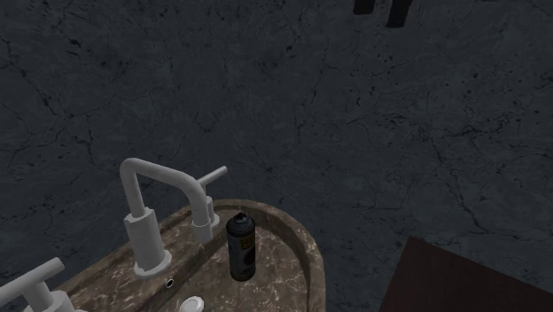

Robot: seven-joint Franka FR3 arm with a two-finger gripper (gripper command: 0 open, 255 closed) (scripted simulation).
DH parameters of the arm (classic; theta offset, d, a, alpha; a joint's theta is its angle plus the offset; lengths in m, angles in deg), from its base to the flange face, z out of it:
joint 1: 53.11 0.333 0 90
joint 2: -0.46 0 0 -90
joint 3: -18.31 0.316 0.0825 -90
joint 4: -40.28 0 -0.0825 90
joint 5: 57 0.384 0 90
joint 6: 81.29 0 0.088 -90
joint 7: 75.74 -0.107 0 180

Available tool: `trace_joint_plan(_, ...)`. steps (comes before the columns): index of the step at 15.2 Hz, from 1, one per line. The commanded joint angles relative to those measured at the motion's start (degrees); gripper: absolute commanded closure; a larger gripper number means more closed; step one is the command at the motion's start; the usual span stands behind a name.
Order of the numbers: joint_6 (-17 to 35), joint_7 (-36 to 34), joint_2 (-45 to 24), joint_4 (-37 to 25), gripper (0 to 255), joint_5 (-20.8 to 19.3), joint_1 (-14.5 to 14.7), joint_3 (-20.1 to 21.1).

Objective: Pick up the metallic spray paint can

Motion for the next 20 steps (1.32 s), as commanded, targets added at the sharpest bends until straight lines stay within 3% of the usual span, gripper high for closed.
trace_joint_plan(1, 0.0, 0.0, 0.0, 0.0, 0, 0.0, 0.0, 0.0)
trace_joint_plan(10, 13.37, -10.78, -14.08, 3.29, 0, 6.12, -1.46, 1.19)
trace_joint_plan(20, 26.9, -19.28, -33.5, 1.18, 0, 14.35, -1.73, 1.15)
